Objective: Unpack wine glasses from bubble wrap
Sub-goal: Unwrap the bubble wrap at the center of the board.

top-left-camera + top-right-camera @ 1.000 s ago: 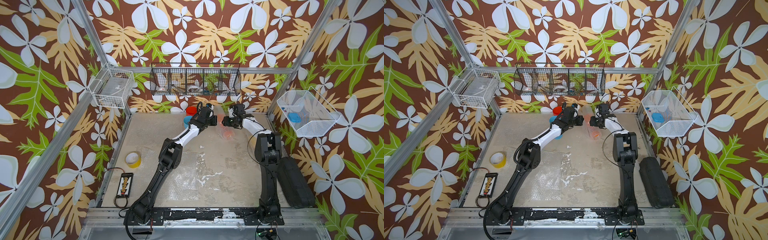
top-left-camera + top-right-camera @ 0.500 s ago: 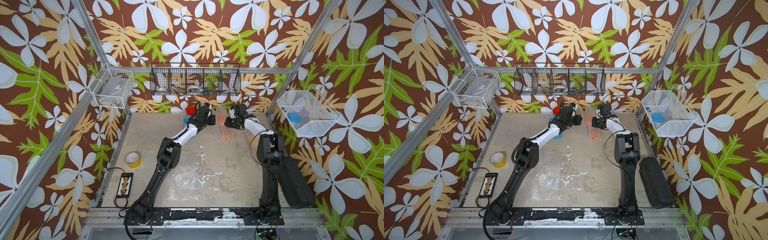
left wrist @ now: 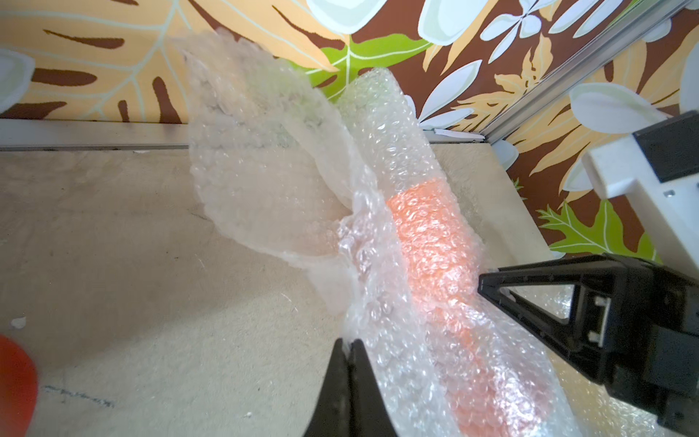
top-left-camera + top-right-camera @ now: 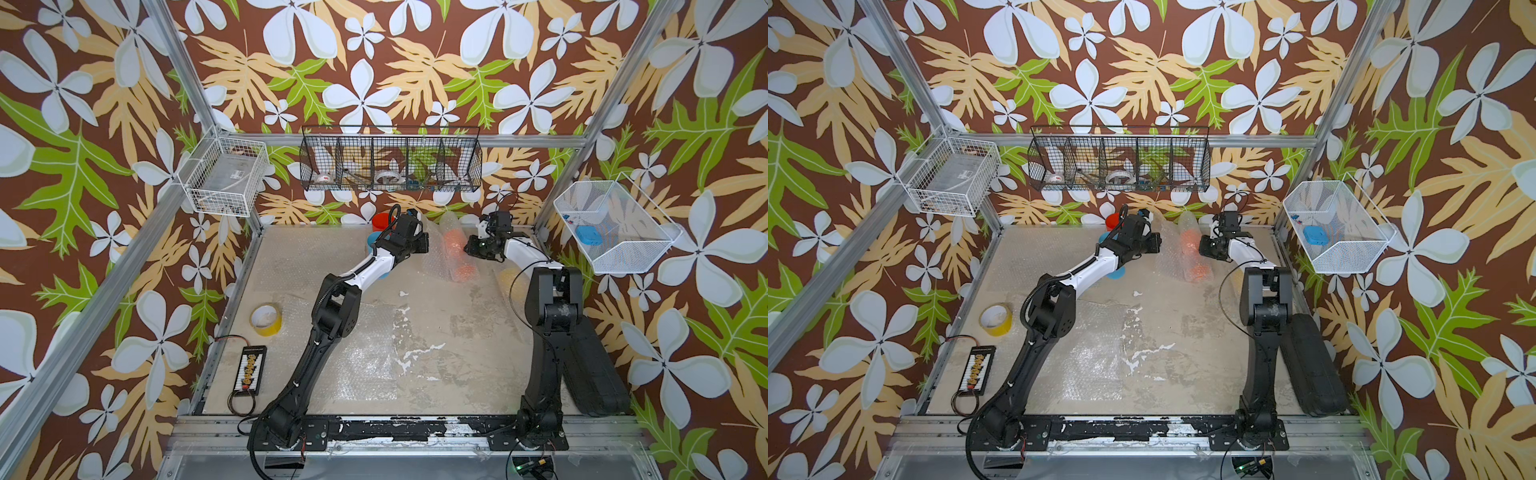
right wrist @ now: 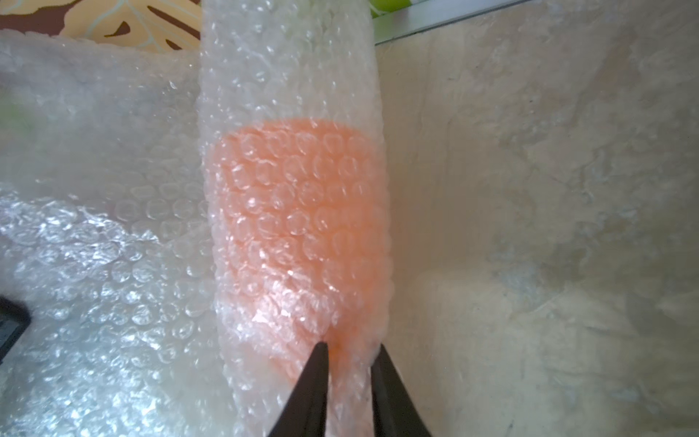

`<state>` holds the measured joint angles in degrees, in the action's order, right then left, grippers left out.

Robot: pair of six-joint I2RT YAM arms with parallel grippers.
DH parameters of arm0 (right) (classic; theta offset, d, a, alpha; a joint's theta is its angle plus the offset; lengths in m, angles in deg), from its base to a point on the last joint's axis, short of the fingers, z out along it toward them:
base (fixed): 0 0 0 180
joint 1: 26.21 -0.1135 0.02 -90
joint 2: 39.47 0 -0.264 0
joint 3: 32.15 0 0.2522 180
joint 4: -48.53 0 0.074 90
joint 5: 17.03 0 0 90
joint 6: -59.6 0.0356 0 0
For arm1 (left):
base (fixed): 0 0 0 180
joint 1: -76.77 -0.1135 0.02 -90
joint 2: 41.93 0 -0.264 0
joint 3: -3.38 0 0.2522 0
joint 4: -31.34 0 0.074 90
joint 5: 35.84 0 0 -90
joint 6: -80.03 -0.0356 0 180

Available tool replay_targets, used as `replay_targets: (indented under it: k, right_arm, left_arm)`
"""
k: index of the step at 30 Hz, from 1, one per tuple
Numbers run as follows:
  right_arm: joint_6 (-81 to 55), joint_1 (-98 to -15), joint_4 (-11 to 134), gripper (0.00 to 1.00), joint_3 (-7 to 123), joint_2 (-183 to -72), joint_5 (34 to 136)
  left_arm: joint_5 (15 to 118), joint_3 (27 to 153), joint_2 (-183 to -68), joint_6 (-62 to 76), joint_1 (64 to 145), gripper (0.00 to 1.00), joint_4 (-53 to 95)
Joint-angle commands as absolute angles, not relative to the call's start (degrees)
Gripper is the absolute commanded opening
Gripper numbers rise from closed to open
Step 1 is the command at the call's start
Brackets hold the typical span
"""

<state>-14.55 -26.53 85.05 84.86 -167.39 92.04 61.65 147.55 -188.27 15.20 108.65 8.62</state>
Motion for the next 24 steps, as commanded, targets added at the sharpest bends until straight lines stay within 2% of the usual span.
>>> replay_targets:
  k: [1,11,20,21,22,24]
  right_arm:
    - [-14.59,-26.24,84.05,0.22,84.12,-166.59,92.48]
    - [-13.44,-23.95,82.86,0.23,82.50,-165.82,92.93]
    - [-13.97,-23.84,83.43,0.31,83.04,-164.65,93.55]
    - [-13.88,-23.84,83.10,0.33,82.51,-164.03,94.20]
    - [-13.88,-24.01,82.71,0.34,81.99,-163.44,94.81]
    - [-14.05,-24.30,82.04,0.35,80.39,-161.89,94.65]
  left_arm:
    - [59.64,147.39,-187.22,13.87,108.50,0.00,8.01]
    - [56.99,146.65,-185.78,13.32,108.21,0.00,6.24]
    - [57.66,145.00,-184.56,13.26,108.24,0.00,6.39]
    - [58.04,144.85,-184.38,13.28,108.24,0.05,6.33]
    - [58.31,144.78,-184.28,13.40,108.27,0.17,6.34]
    - [59.38,144.63,-183.84,13.88,108.29,0.20,6.41]
